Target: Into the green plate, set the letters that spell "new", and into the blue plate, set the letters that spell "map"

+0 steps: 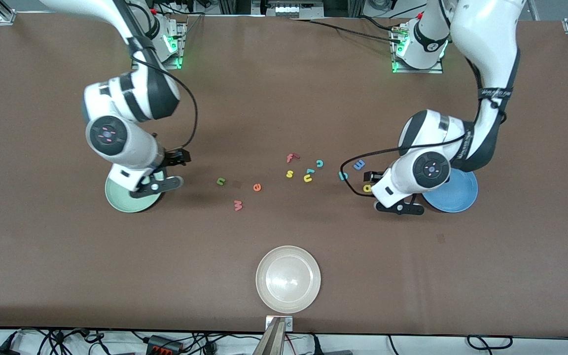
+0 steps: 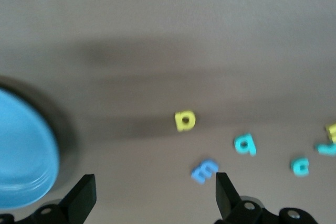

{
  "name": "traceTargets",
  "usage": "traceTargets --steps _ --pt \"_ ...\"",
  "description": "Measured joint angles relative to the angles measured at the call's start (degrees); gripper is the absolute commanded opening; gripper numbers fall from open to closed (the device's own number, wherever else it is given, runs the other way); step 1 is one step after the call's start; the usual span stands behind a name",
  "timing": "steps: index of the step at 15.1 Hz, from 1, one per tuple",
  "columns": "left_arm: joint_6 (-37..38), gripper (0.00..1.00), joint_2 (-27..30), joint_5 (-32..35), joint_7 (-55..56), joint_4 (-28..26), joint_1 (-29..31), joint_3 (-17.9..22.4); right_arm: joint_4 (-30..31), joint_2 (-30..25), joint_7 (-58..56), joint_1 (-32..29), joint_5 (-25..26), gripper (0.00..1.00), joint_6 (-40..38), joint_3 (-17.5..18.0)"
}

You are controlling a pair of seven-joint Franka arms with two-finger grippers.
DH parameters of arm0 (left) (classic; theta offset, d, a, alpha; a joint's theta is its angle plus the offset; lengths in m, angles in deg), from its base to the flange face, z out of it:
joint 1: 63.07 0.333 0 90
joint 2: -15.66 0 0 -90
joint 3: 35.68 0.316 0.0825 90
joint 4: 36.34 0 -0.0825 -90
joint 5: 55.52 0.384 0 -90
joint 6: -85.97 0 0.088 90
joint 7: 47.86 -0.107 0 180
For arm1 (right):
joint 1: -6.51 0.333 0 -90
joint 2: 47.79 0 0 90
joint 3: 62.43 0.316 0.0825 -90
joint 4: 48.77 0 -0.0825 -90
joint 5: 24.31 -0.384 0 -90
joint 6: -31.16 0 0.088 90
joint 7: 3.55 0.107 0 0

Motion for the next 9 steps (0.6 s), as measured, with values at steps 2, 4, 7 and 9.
traceTargets --steps 2,4,7,9 --pt "-4.2 1.00 -2.3 0.0 0.8 -0.7 -0.6 0.0 0.0 2.4 -2.7 1.2 0.0 1.00 0.5 0.0" --pt "-9.1 1.00 -3.7 0.0 1.2 -2.7 -1.0 0.0 -0.1 4.3 -7.8 1.3 0.0 1.00 1.7 0.1" --pt "-15.4 0.78 -4.3 0.0 1.2 -7.2 -1.3 0.0 -0.2 6.5 -19.1 1.4 0.0 1.00 3.8 0.1" --pt "-17.8 0.66 -4.3 0.0 1.2 -9.1 -1.4 0.0 -0.3 7.5 -24.3 1.4 -0.3 1.00 4.6 0.6"
